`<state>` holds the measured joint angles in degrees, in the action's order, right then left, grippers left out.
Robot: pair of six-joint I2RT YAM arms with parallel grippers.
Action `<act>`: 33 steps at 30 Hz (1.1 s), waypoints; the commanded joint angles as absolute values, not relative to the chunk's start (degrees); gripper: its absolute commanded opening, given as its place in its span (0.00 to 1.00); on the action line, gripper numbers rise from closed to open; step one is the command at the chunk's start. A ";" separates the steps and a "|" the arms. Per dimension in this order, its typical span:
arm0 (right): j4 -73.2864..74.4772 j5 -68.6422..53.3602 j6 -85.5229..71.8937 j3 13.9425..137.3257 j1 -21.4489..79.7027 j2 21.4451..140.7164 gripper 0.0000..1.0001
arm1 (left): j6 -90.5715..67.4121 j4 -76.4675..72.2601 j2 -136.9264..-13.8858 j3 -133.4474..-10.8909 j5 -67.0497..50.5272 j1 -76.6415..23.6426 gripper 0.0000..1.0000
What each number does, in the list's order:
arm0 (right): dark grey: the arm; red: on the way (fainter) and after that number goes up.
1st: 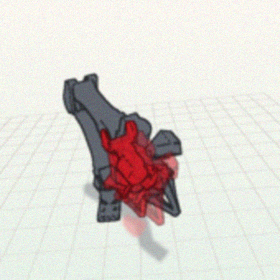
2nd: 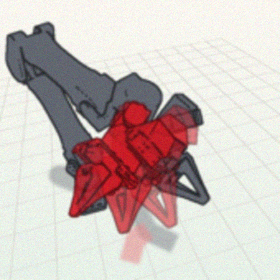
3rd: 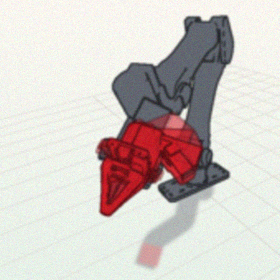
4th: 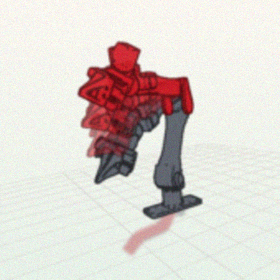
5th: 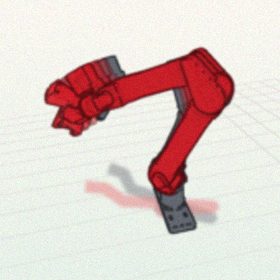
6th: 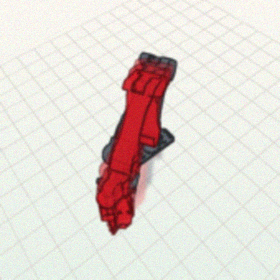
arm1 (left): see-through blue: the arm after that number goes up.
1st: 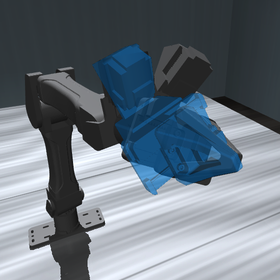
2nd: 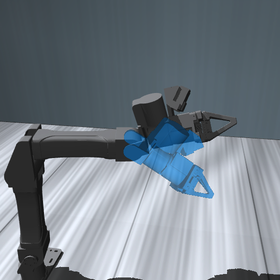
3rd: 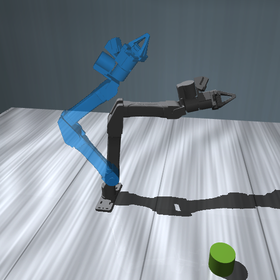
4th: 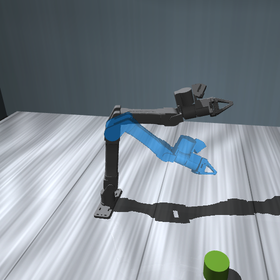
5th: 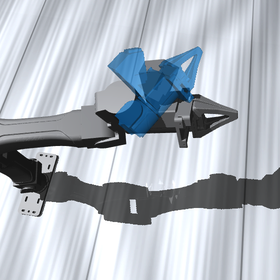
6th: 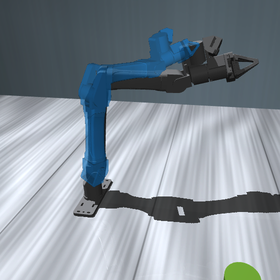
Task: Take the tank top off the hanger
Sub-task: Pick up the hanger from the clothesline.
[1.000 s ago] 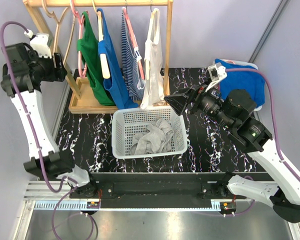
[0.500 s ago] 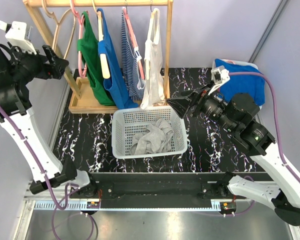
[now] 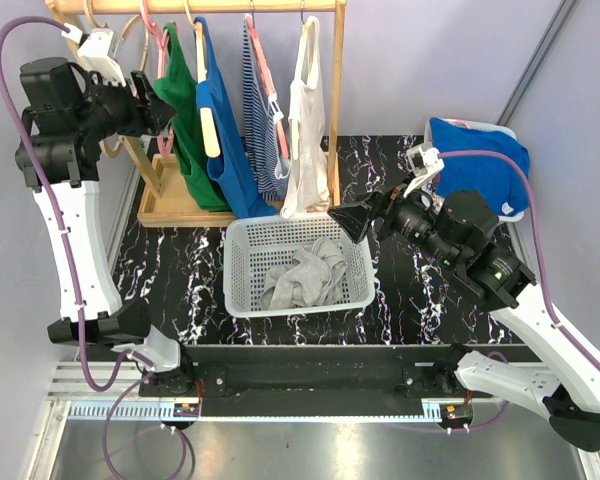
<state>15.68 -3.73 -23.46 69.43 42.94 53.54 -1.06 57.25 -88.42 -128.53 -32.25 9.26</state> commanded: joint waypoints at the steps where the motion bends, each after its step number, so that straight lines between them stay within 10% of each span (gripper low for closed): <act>1: 12.48 -3.34 -23.91 69.61 42.63 54.49 0.94 | -2.02 45.99 -87.46 -127.36 -22.60 9.14 0.61; 33: 10.90 -4.48 -24.08 68.82 42.63 56.69 0.91 | -1.41 39.99 -95.36 -123.84 -23.81 8.09 0.55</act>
<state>13.15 -4.01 -23.70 68.93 42.94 57.19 -1.39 43.83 -94.76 -122.83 -22.68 8.49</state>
